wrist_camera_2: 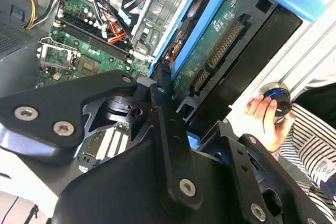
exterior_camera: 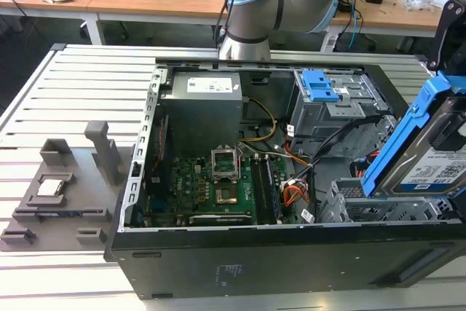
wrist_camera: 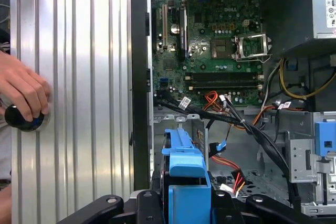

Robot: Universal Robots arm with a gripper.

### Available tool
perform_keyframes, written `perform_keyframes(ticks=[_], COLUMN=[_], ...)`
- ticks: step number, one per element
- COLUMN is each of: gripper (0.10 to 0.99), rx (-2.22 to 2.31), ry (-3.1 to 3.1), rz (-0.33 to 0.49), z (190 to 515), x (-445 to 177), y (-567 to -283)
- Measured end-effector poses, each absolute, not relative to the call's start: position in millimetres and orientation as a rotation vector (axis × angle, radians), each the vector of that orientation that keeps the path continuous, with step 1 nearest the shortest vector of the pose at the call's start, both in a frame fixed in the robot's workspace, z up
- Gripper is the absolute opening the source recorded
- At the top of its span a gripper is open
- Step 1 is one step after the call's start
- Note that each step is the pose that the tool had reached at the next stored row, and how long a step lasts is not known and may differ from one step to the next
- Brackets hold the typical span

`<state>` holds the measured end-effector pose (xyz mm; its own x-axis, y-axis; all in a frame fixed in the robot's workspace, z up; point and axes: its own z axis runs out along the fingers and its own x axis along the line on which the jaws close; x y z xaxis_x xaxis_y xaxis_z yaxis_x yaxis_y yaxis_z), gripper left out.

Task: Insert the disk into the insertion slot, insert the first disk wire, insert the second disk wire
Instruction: 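Insert the disk into the insertion slot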

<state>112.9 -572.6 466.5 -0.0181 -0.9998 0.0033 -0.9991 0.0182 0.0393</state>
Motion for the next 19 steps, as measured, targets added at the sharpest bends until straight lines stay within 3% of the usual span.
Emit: perform_keyframes(ticks=[19], gripper=[0.361], rx=[2.180], ry=[-2.220], rz=[-0.040], z=[456], x=[113], y=[-567])
